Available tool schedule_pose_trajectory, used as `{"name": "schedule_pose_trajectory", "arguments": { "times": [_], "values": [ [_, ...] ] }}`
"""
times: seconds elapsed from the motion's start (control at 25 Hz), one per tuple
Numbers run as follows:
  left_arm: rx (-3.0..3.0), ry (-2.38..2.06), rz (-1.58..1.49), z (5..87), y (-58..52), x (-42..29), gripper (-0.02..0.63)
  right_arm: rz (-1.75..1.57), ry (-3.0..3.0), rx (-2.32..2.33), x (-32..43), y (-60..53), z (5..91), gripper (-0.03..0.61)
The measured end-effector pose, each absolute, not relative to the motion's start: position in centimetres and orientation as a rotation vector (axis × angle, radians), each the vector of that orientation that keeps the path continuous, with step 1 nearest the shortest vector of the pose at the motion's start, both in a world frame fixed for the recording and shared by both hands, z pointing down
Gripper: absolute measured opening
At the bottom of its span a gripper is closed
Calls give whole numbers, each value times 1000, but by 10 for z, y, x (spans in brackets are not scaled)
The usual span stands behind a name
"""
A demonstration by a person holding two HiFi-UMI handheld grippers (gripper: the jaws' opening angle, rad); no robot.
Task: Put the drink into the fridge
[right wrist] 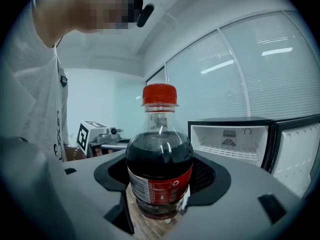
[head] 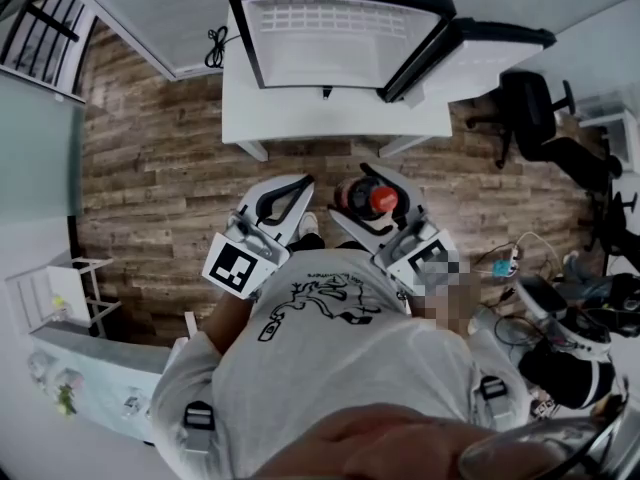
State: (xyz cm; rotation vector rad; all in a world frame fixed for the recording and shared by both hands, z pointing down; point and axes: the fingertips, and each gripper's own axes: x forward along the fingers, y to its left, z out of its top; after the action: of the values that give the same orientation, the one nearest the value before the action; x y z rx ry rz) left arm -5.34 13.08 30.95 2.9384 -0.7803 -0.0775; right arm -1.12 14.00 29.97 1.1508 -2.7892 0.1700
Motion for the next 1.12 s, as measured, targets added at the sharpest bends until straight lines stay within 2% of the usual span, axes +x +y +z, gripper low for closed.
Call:
{"name": "schedule_pose_trajectory", "arguments": {
  "times": [0.52, 1.12],
  "values": [
    [2913, -791, -82, 318, 109, -68, 3, 190, -2769, 1150, -22, 119, 307, 321],
    [2923, -764, -71, 318, 77, -37, 3, 188, -2776, 1174, 6, 85, 307, 321]
  ]
}}
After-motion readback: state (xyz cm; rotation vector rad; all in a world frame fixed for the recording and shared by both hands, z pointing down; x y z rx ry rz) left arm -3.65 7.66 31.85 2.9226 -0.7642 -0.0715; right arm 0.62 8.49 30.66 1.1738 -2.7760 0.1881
